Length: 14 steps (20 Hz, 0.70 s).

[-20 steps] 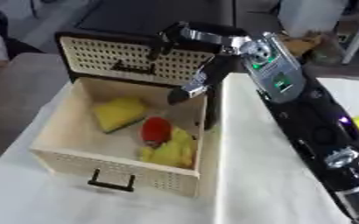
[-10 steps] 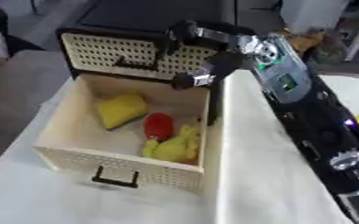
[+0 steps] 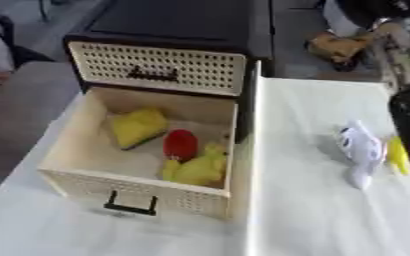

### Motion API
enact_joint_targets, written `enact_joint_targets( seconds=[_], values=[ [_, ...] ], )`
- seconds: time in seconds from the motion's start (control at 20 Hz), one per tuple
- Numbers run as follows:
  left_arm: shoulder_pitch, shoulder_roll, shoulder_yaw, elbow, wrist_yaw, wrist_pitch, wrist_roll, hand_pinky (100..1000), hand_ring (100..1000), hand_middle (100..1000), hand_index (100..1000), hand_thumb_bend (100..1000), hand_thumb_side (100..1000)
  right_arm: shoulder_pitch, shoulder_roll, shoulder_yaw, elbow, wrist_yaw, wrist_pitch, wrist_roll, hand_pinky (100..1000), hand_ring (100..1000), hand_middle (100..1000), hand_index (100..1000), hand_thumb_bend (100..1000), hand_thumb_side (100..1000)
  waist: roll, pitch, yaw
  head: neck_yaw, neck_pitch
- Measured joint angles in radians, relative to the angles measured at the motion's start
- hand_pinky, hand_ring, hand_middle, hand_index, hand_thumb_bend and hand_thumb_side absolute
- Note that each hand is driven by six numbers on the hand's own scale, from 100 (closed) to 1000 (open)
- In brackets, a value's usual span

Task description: Pick up objects from table and place into drawer.

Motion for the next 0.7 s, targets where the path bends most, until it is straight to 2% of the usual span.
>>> enact_joint_targets(
  seconds=[0.1, 0.15, 0.2, 0.25, 0.4, 0.5, 0.7],
  values=[
    [0.011, 0.039, -0.002, 0.000, -0.076, -0.022, 0.025, 547, 648, 598, 831, 100, 790, 0.043, -0.023, -0.031, -0.075, -0.067, 0.013, -0.092, 719, 844, 623, 700, 280, 1000, 0.005, -0.001, -0.008, 0.006, 0.002],
    [0.016, 0.056, -0.003, 0.000, -0.117, -0.029, 0.035, 476, 585, 577, 813, 100, 788, 0.063, -0.031, -0.045, -0.105, -0.089, 0.016, -0.130, 718, 842, 623, 702, 270, 1000, 0.006, -0.001, -0.012, 0.008, 0.004],
    [0.019, 0.074, -0.005, 0.000, -0.166, -0.035, 0.047, 463, 574, 575, 813, 100, 790, 0.084, -0.040, -0.058, -0.130, -0.105, 0.016, -0.165, 719, 842, 623, 702, 268, 1000, 0.008, -0.001, -0.015, 0.010, 0.007],
    [0.024, 0.092, -0.009, 0.000, -0.219, -0.040, 0.060, 316, 457, 540, 791, 100, 788, 0.101, -0.049, -0.070, -0.149, -0.115, 0.011, -0.194, 718, 839, 621, 704, 242, 1000, 0.009, -0.001, -0.018, 0.010, 0.008],
    [0.035, 0.149, -0.033, 0.000, -0.419, -0.050, 0.097, 112, 281, 497, 776, 100, 726, 0.141, -0.070, -0.103, -0.175, -0.130, -0.023, -0.264, 716, 831, 619, 705, 210, 1000, 0.017, -0.001, -0.027, 0.011, 0.009],
    [0.045, 0.185, -0.067, 0.000, -0.574, -0.052, 0.117, 100, 208, 479, 809, 100, 729, 0.159, -0.080, -0.119, -0.179, -0.130, -0.052, -0.298, 715, 827, 619, 708, 198, 1000, 0.024, -0.001, -0.033, 0.011, 0.009],
    [0.083, 0.253, -0.175, 0.000, -0.912, -0.054, 0.126, 100, 151, 429, 871, 100, 751, 0.185, -0.096, -0.136, -0.184, -0.127, -0.103, -0.342, 715, 826, 618, 706, 195, 1000, 0.034, -0.002, -0.044, 0.018, 0.008]
  ],
)
